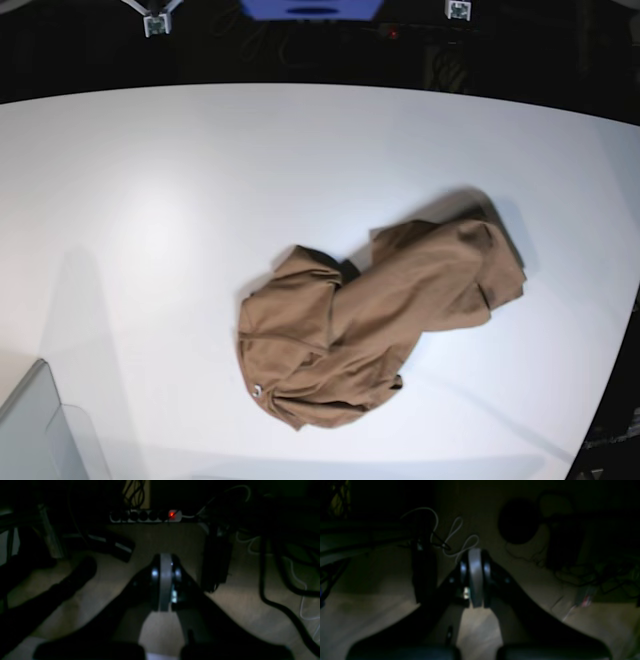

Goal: Layout the t-shirt on the table in an organized manner, then fold the t-shirt properly
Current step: 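Raise both grippers from the rest pose toward the table, then move the left gripper down to a corner of the tan t-shirt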

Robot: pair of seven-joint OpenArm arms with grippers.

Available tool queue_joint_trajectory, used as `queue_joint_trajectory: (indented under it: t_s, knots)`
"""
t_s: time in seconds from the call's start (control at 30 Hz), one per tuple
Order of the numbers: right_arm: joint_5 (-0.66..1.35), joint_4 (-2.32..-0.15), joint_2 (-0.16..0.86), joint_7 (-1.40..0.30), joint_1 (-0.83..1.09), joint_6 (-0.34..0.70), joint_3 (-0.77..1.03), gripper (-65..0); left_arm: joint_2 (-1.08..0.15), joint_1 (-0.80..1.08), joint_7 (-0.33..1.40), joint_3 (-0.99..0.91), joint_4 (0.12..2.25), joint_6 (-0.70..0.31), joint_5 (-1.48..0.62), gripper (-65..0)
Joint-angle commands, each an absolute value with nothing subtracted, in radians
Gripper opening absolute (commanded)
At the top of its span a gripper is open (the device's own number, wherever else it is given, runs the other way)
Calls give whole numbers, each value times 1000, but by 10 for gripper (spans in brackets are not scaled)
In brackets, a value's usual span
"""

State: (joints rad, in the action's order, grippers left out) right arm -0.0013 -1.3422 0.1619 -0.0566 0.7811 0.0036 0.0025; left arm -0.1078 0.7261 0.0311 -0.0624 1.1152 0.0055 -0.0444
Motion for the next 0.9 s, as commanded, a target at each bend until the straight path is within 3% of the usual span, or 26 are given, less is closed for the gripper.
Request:
queue_joint_trajectory:
  t_s: [0.0, 0.3, 0.43, 0.87]
  knots:
    - [-1, -1422, 174, -51, 819, 5, 8, -650, -113, 774, 18, -62, 1191, 5, -42, -649]
    - [-1, -1957, 199, -179, 961, 5, 10, -650, -142, 987, 185, -65, 1811, 10, -44, -649]
    - [-1, -2038, 191, -203, 931, 5, 1, -650, -142, 1000, 248, -65, 1983, 10, -44, -649]
    - [-1, -2043, 87, -222, 696, 5, -19, -650, -102, 837, 271, -67, 2029, 12, -44, -638]
